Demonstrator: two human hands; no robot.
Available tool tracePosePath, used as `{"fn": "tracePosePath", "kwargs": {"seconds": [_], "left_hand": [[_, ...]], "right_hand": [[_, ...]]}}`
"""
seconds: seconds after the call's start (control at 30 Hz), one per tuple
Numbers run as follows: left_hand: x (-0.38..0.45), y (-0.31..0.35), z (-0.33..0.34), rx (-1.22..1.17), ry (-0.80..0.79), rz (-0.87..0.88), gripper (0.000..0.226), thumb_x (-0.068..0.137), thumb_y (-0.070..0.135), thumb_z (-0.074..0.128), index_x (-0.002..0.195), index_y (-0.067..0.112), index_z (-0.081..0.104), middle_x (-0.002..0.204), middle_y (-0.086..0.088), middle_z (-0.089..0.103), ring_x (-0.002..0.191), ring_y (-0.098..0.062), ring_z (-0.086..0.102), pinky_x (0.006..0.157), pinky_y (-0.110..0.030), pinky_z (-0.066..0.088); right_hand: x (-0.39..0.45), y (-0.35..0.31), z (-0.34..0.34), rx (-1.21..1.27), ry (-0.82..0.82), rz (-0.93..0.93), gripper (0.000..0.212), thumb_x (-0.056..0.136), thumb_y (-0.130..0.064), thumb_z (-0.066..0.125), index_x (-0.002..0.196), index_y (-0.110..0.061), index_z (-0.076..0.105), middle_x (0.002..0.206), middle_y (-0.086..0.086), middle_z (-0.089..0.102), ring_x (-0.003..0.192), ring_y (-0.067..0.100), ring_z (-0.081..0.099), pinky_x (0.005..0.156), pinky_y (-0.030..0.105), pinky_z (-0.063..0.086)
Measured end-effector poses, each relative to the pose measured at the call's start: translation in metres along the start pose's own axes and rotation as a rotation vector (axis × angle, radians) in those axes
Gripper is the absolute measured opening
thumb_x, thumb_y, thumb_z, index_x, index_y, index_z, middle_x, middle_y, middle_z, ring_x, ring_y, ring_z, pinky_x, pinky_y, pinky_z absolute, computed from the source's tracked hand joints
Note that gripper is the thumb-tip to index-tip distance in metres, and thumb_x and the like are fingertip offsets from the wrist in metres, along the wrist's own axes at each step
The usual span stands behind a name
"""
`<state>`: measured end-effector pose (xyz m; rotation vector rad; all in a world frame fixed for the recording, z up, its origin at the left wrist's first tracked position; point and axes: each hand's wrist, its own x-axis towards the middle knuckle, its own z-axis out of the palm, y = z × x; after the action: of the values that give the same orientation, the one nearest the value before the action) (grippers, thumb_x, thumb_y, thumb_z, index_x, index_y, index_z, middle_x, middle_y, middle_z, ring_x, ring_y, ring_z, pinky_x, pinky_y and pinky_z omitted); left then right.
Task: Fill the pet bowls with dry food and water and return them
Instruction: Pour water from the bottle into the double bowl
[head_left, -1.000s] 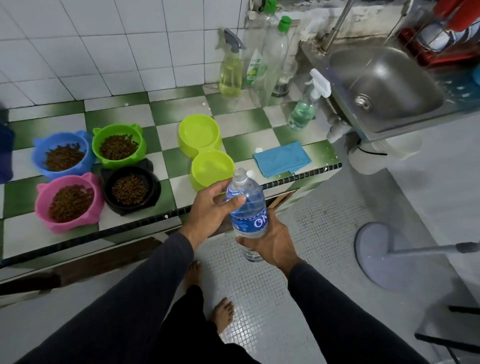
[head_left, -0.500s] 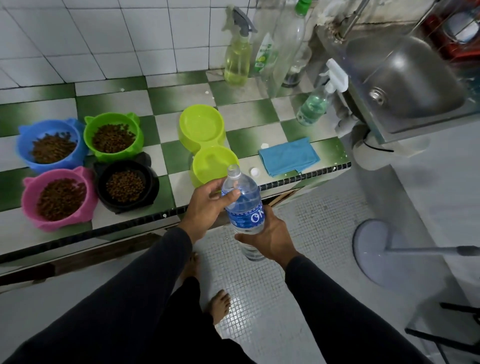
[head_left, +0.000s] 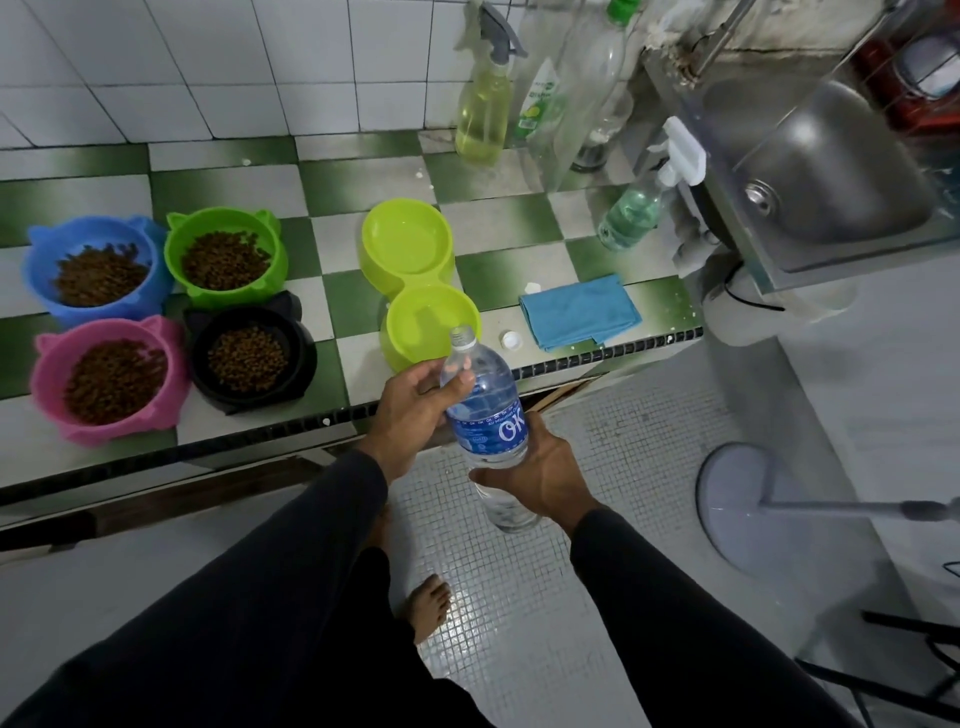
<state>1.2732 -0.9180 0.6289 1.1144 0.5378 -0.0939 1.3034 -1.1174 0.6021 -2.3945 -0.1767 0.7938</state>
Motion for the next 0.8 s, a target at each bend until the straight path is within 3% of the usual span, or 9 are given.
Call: {"fn": "tracePosePath", "kwargs": {"seconds": [0.2,0.43,0.53,0.8], "left_hand": [[0.003,-0.005,-0.001,0.012,0.032,-0.001,0.039,0.094,0.035,0.075,0.126,0.014,0.069,0.12,-0.001,0.077,0.107,-0.021,0.075,0.08,-0.035,0.063],[0.007,-0.005,-0.001,0.011,0.041,0.006,0.04,0.093,0.039,0.076,0.124,0.015,0.071,0.119,-0.002,0.077,0.108,-0.023,0.074,0.084,-0.038,0.062],[0.008,-0.006,0.0,0.006,0.054,-0.013,0.042,0.091,0.041,0.077,0.123,0.015,0.071,0.118,-0.003,0.077,0.108,-0.024,0.075,0.087,-0.043,0.062],[0.006,-0.007,0.001,0.022,0.07,-0.039,0.04,0.095,0.037,0.072,0.125,0.011,0.068,0.115,-0.005,0.078,0.105,-0.025,0.075,0.088,-0.048,0.063]], "right_hand": [[0.002,-0.002,-0.002,-0.005,-0.024,0.001,0.095,0.042,-0.074,0.082,0.123,-0.039,0.047,0.119,-0.014,0.068,0.101,0.005,0.063,0.091,0.025,0.052],[0.004,-0.005,-0.009,0.003,-0.052,0.001,0.086,0.043,-0.07,0.086,0.115,-0.046,0.044,0.111,-0.019,0.065,0.093,-0.001,0.06,0.077,0.012,0.041],[0.006,-0.005,-0.01,-0.002,-0.063,0.013,0.087,0.043,-0.071,0.085,0.117,-0.046,0.045,0.112,-0.019,0.065,0.095,0.0,0.061,0.082,0.017,0.046],[0.003,-0.006,-0.015,-0.037,-0.064,0.036,0.082,0.041,-0.072,0.085,0.109,-0.049,0.044,0.085,-0.033,0.056,0.079,-0.018,0.052,0.066,0.006,0.037]]}}
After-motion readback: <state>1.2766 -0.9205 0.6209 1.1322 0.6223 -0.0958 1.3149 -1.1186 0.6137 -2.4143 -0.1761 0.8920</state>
